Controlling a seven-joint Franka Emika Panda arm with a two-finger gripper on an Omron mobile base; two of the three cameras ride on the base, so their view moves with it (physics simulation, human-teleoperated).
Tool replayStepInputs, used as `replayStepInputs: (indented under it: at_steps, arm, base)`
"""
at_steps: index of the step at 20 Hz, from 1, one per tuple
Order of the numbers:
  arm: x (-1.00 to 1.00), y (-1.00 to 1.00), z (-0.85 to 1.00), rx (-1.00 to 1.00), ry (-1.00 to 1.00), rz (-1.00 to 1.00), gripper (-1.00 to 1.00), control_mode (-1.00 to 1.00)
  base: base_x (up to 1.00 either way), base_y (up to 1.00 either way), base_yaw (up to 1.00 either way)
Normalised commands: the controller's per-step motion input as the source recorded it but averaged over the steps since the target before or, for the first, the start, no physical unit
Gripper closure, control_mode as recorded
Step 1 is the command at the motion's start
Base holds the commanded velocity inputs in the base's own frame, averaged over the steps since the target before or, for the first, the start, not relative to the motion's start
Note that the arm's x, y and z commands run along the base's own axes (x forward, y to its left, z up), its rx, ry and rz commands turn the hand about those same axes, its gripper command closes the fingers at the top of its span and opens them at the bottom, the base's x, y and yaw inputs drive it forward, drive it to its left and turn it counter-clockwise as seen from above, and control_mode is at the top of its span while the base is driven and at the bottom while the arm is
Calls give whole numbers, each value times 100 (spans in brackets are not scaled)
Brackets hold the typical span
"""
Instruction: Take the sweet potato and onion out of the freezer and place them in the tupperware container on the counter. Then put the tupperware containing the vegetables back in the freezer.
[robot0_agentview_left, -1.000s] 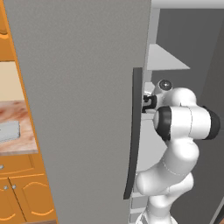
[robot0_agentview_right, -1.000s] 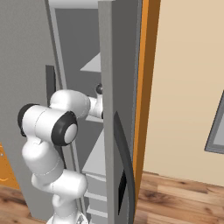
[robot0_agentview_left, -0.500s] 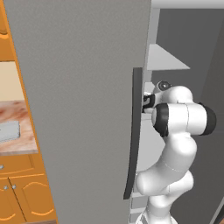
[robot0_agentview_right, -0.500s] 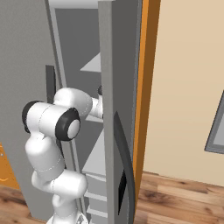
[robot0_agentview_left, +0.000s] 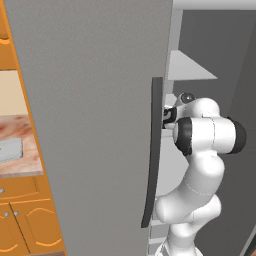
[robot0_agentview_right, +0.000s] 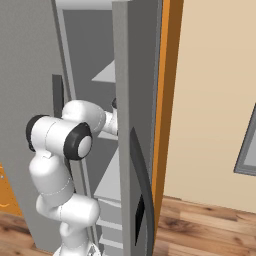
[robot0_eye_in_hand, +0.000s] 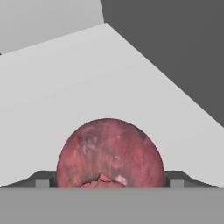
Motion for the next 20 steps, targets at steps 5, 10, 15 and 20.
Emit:
replayStepInputs:
  at_steps: [5, 10, 15, 20]
  arm:
    - [-28, 0, 11, 0, -9, 0, 100, -100]
    - [-100, 0, 83, 1, -34, 0, 100, -100]
    - [-100, 0, 100, 2, -24, 0, 100, -100]
    - [-100, 0, 100, 5, -4, 0, 100, -100]
  base:
    - [0, 0, 0]
    - [0, 0, 0]
    - [0, 0, 0]
    - [0, 0, 0]
